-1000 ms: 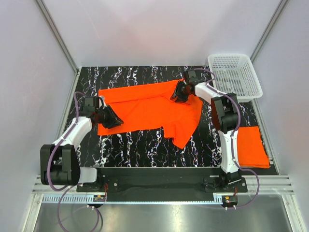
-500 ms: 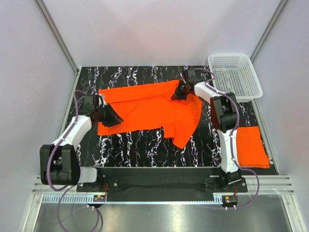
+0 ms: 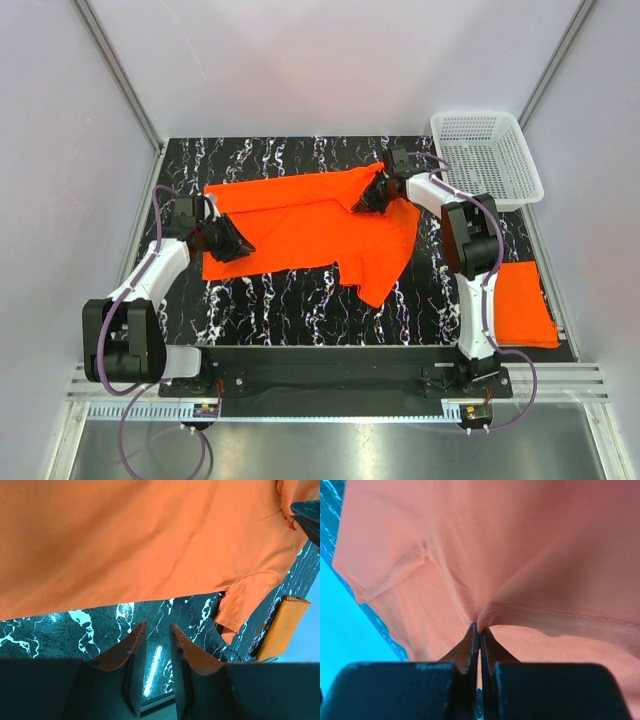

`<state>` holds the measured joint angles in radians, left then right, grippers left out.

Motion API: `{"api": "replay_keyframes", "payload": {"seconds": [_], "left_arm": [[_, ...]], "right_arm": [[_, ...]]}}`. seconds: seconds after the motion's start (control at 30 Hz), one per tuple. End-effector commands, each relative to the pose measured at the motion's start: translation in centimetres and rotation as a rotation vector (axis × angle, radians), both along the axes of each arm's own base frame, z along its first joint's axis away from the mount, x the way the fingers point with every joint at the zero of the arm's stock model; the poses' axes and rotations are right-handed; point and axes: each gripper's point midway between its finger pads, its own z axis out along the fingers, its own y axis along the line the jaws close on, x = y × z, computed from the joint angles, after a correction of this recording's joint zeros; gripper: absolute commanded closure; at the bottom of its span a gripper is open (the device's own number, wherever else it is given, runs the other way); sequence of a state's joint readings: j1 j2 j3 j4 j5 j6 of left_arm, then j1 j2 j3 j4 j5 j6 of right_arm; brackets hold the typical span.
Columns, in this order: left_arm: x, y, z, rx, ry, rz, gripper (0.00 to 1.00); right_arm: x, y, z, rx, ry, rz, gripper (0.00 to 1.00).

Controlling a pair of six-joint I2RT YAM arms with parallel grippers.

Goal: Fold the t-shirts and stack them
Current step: Fold the tshirt

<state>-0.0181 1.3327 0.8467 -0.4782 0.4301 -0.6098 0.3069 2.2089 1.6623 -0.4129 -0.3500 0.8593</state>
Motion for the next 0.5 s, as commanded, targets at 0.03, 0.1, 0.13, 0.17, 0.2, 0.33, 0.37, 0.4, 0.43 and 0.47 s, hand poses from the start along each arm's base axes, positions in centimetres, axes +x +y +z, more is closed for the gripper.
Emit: {"api": "replay_keyframes", "payload": {"seconds": [0.03,0.1,0.13,0.17,0.2,0.33,0.37,0.4,0.43,0.47], "left_arm": [[1.1,0.0,1.3,0.004,-0.054,-0.004,0.71],[1.2,0.1,1.3,0.008,-0.056,-0.001,0.71],[1.2,0.1,1.3,0.008,-0.058,-0.001,0.71],[1.3,0.1,1.3,0.009,-0.055,0.001,0.71],[1.3,0.1,1.2,0.010,-0.055,0.002,0.71],[2.2,0.0,1.3,0.002,-0.062,0.001,0.69],[2.4,-0.1,1.4,-0.004,-0.067,-0.003,0.69],[2.7,-0.1,1.5,-0.007,-0.073,-0.002,0.69],[3.3,-0.2,1.7,-0.012,-0.083,0.005,0.69],[3.7,-0.2,1.9,-0.017,-0.090,0.008,0.69]], "right_arm": [[-0.8,0.8,3.7,0.077,0.004,-0.050,1.00],[-1.2,1.2,4.1,0.098,0.012,-0.064,1.00],[-1.0,1.4,4.4,0.115,0.000,-0.067,0.99],[-1.2,1.7,4.4,0.131,0.012,-0.063,0.97],[-1.3,1.8,4.4,0.134,0.014,-0.058,0.92],[-2.3,1.2,5.7,0.098,-0.053,0.019,0.67],[-2.8,0.6,5.6,0.074,-0.067,0.034,0.62],[-3.0,0.0,5.9,0.051,-0.095,0.053,0.58],[-2.9,-2.0,6.3,-0.010,-0.126,0.061,0.52],[-3.2,-3.1,6.0,-0.040,-0.124,0.064,0.50]]}}
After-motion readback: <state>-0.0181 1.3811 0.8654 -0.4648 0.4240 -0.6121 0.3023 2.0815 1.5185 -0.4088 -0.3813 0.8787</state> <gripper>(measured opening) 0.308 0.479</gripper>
